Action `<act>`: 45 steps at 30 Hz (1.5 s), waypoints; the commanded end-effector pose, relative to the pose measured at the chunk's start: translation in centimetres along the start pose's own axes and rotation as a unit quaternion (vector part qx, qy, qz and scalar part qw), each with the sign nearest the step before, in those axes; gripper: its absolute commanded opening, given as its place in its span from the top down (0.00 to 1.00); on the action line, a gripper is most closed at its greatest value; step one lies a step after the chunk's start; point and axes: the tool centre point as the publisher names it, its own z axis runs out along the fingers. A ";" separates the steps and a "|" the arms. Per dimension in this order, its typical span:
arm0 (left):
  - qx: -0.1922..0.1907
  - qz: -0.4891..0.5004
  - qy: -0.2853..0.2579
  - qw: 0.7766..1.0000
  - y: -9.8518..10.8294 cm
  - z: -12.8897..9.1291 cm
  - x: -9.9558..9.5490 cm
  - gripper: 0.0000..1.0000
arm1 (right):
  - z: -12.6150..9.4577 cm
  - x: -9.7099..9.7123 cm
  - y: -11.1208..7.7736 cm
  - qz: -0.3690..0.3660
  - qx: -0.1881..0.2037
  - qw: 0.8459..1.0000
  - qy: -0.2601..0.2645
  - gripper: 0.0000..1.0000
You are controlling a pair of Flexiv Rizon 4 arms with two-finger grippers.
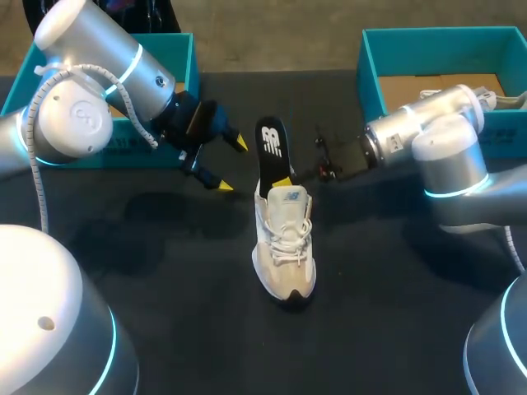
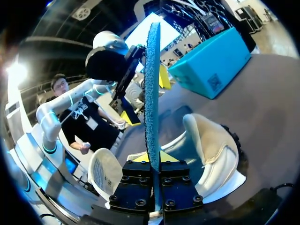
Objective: Take the shoe out of the shoebox, open the shoe tongue, remove and reinsert the insole, then place the shoe into the shoebox
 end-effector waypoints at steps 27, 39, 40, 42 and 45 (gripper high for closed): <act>-0.002 0.000 0.000 1.000 0.0 0.0 0.1 0.00 | -0.9 0.6 1.4 -0.013 0.024 0.999 -0.026 0.84; -0.002 0.000 0.000 1.000 0.0 0.0 0.1 0.00 | -0.6 0.4 -0.5 0.018 0.038 0.999 -0.016 1.00; -0.002 0.000 0.000 1.000 0.0 0.0 0.1 0.00 | -0.6 0.5 -0.6 0.020 0.039 0.999 -0.017 1.00; -0.002 0.000 0.000 1.000 0.0 0.0 0.1 0.00 | -0.5 0.7 -1.0 0.027 0.044 0.999 -0.017 1.00; -0.002 0.000 0.000 1.000 0.0 0.0 0.1 0.00 | -0.2 1.2 -1.5 0.034 0.047 0.998 -0.014 1.00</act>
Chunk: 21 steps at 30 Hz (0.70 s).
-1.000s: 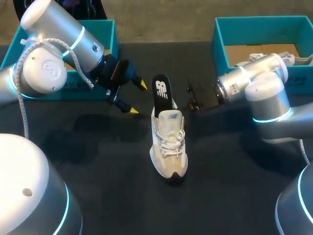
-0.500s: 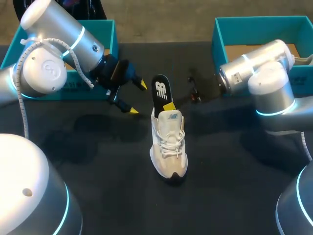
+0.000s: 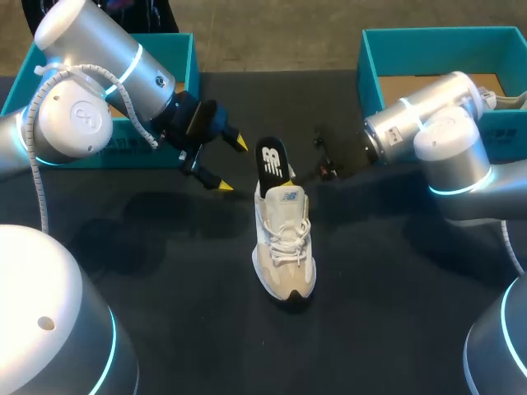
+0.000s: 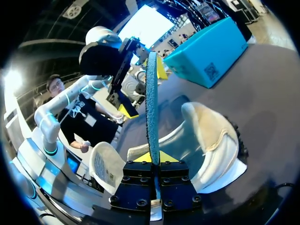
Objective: Take the shoe out of the shoebox, open the shoe tongue, remove and reinsert the insole, then place the shoe into the shoebox
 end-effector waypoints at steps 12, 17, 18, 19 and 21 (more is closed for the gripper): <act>-0.002 0.000 0.000 1.000 0.0 0.0 0.1 0.00 | 0.2 1.1 0.6 -0.009 0.012 1.000 -0.010 0.70; -0.002 0.000 0.000 1.000 0.0 0.0 0.1 0.00 | -0.2 1.0 1.6 -0.022 0.015 1.000 -0.012 0.70; -0.002 0.000 0.000 1.000 0.0 0.0 0.1 0.00 | -0.2 0.8 1.7 -0.023 0.016 1.000 -0.012 0.72; -0.002 0.000 0.000 1.000 0.0 0.0 0.1 0.00 | -0.2 0.7 1.9 -0.024 0.016 1.000 -0.012 0.75; -0.002 0.000 0.000 1.000 0.0 0.0 0.1 0.00 | -0.2 0.5 2.1 -0.026 0.017 0.999 -0.010 0.82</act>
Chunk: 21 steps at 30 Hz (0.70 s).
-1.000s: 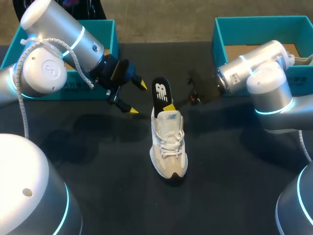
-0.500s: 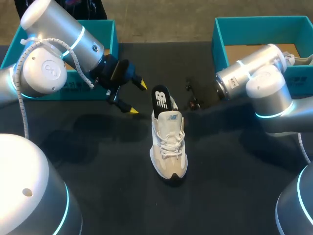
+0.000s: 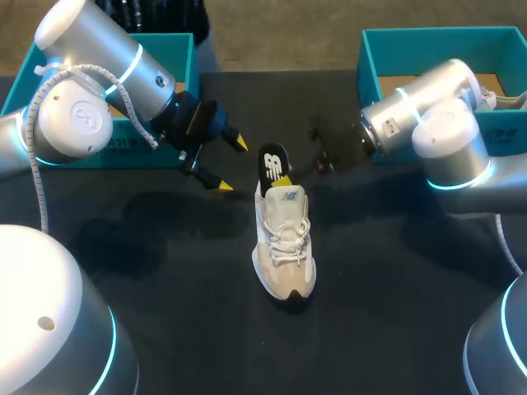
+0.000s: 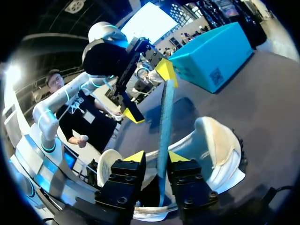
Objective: Take the shoe out of the shoebox, open the shoe tongue, remove and reinsert the insole, then place the shoe into the shoebox
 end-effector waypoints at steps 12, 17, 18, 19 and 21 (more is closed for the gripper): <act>-0.002 0.000 0.000 1.000 0.0 0.0 0.1 0.00 | 0.5 -0.5 -1.2 0.022 0.025 0.999 0.025 1.00; -0.002 0.000 0.000 1.000 0.0 0.0 0.1 0.00 | 1.1 -0.2 -2.3 0.036 0.033 0.998 0.033 1.00; -0.002 0.000 0.000 1.000 0.0 0.0 0.1 0.00 | 1.3 -0.1 -2.4 0.040 0.037 0.998 0.036 1.00; -0.002 0.000 0.000 1.000 0.0 0.0 0.1 0.00 | 1.4 0.0 -2.5 0.042 0.042 0.998 0.037 1.00; -0.002 0.000 0.000 1.000 0.0 0.0 0.1 0.00 | 1.7 0.1 -2.7 0.046 0.048 0.997 0.038 1.00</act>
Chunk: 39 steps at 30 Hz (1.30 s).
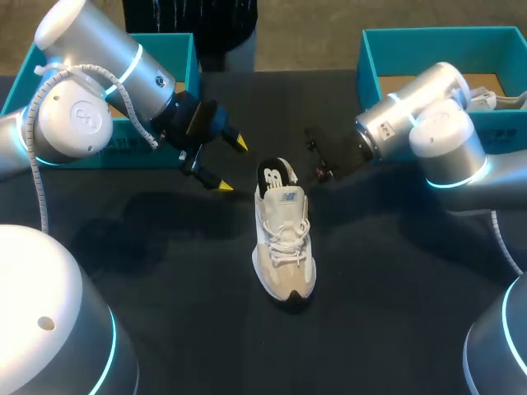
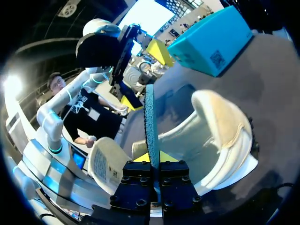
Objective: Take the shoe out of the shoebox, open the shoe tongue, remove and reinsert the insole, then place the shoe into the shoebox
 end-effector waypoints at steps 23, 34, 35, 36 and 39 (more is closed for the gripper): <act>-0.002 0.000 0.000 1.000 0.0 0.0 0.1 0.00 | -1.6 -1.1 2.8 -0.031 0.020 0.999 -0.026 1.00; -0.002 0.000 0.000 1.000 0.0 0.0 0.1 0.00 | -0.6 -0.7 1.1 -0.009 0.030 0.999 -0.009 1.00; -0.002 0.000 0.000 1.000 0.0 0.0 0.1 0.00 | -0.4 -0.7 0.9 -0.006 0.031 0.999 -0.008 1.00; -0.002 0.000 0.000 1.000 0.0 0.0 0.1 0.00 | -0.3 -0.6 0.6 -0.004 0.031 0.999 -0.007 1.00; -0.002 0.000 0.000 1.000 0.0 0.0 0.1 0.00 | 0.0 -0.3 0.2 0.004 0.035 0.999 -0.005 1.00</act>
